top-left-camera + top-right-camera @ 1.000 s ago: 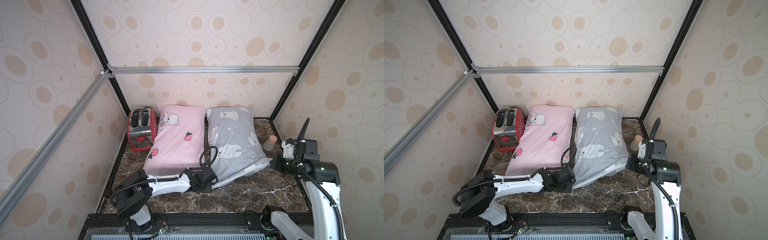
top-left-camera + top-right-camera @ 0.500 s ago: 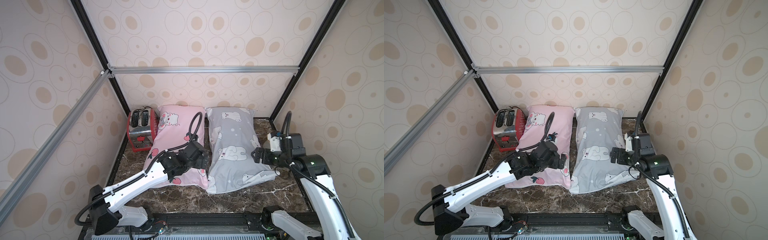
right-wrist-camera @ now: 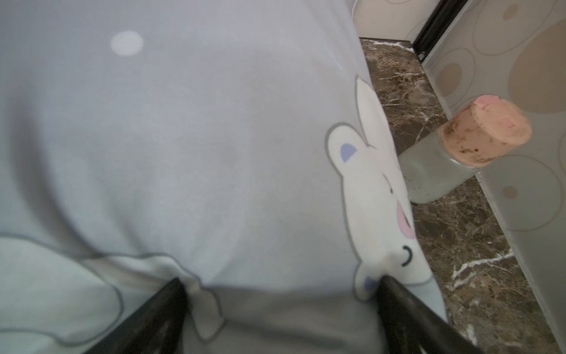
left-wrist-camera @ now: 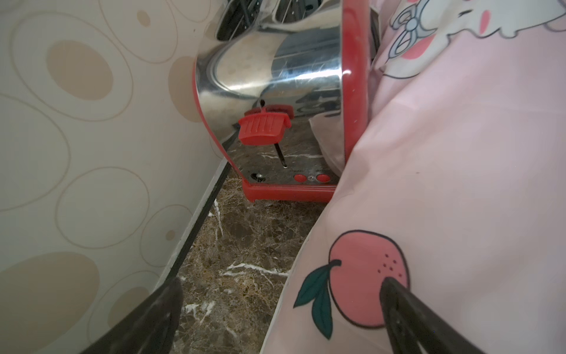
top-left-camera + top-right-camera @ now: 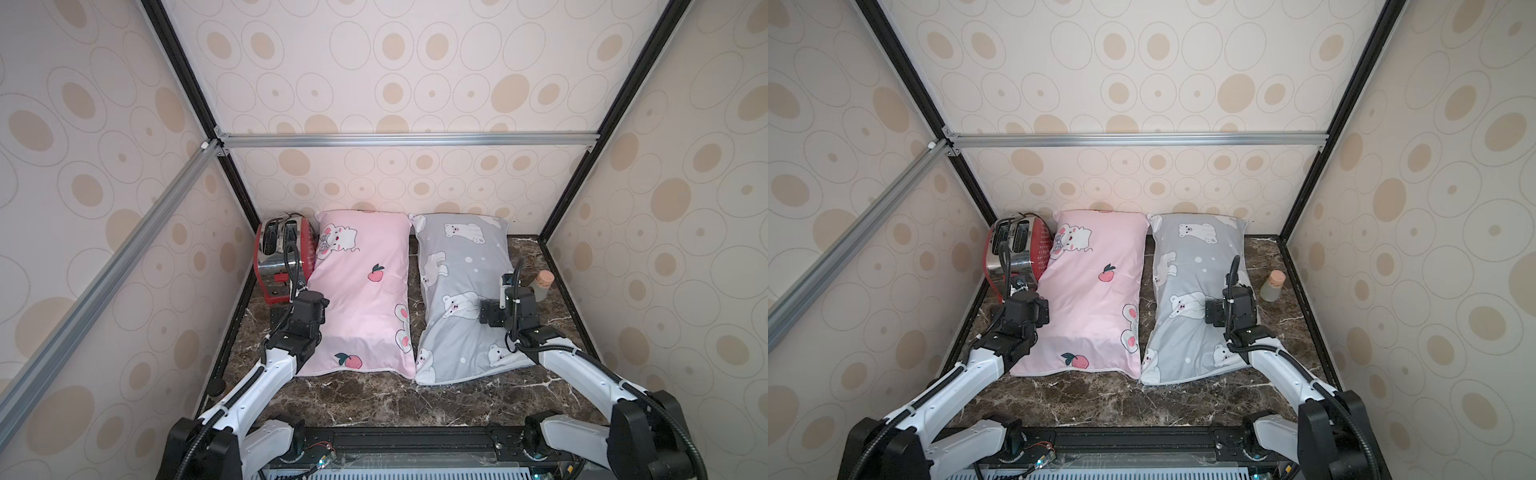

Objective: Zip up pillowcases
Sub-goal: Reset both arms

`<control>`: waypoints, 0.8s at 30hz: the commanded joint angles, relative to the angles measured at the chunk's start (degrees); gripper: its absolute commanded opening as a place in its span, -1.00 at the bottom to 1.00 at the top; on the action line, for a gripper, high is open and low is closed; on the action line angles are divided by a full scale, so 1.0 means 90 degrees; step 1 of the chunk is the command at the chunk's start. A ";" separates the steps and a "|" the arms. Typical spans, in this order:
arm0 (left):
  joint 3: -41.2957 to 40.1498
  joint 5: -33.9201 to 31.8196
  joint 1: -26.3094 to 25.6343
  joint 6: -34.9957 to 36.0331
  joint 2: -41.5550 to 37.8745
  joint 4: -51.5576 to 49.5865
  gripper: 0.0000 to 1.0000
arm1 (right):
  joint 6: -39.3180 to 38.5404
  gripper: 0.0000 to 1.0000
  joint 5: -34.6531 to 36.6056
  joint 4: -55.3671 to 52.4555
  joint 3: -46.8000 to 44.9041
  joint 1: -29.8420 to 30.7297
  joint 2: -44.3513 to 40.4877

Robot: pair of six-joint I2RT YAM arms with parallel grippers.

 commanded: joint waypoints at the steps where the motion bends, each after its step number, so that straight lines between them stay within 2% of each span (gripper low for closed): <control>1: -0.0181 0.0429 0.0117 0.0670 0.0504 0.1958 0.99 | -0.0303 0.99 0.0280 0.1860 -0.0403 -0.0283 0.0517; 4: -0.0380 0.0652 0.0205 0.0808 0.1070 0.2848 0.99 | -0.0505 0.99 0.0169 0.2733 -0.0694 -0.0365 0.1010; 6: -0.0326 0.0872 0.0499 0.0801 0.1456 0.3026 0.99 | -0.0661 0.99 0.0118 0.3355 -0.0874 -0.0385 0.1235; 8: -0.0433 0.1315 0.0911 0.0760 0.1819 0.3447 0.99 | -0.0843 0.99 -0.0042 0.3310 -0.0858 -0.0385 0.1179; 9: -0.0494 0.1408 0.1029 0.0719 0.1964 0.3759 0.99 | -0.0952 0.99 -0.0046 0.3738 -0.0999 -0.0385 0.1222; 10: -0.0426 0.1490 0.1097 0.0743 0.1950 0.3590 0.99 | -0.0994 0.99 -0.0088 0.4155 -0.1142 -0.0407 0.1303; 11: -0.0475 0.1568 0.1143 0.0792 0.1973 0.3744 0.99 | -0.0979 0.99 -0.0177 0.4213 -0.1187 -0.0428 0.1366; 15: -0.0481 0.1818 0.1406 0.0655 0.2542 0.4385 0.99 | -0.1056 0.99 -0.0269 0.5720 -0.1496 -0.0474 0.2283; 16: -0.0385 0.1894 0.1450 0.0606 0.2570 0.4218 0.99 | -0.1057 1.00 -0.0268 0.5648 -0.1449 -0.0482 0.2272; 17: -0.0417 0.2004 0.1528 0.0554 0.2547 0.4166 0.99 | -0.0915 1.00 -0.0254 0.5059 -0.1310 -0.0505 0.2118; 18: -0.0588 0.2064 0.1567 0.0511 0.2567 0.4478 0.99 | -0.0847 0.99 -0.0357 0.4737 -0.1226 -0.0568 0.2034; 20: -0.0859 0.2230 0.1681 0.0476 0.2800 0.5303 0.99 | -0.0785 1.00 -0.0329 0.4968 -0.1201 -0.0642 0.2189; 22: -0.0796 0.2239 0.1677 0.0458 0.2676 0.4940 0.99 | -0.0717 1.00 -0.0429 0.4630 -0.1081 -0.0703 0.2136; 24: -0.0844 0.2237 0.1678 0.0465 0.2723 0.5142 0.99 | -0.0656 1.00 -0.0481 0.4488 -0.1035 -0.0764 0.2103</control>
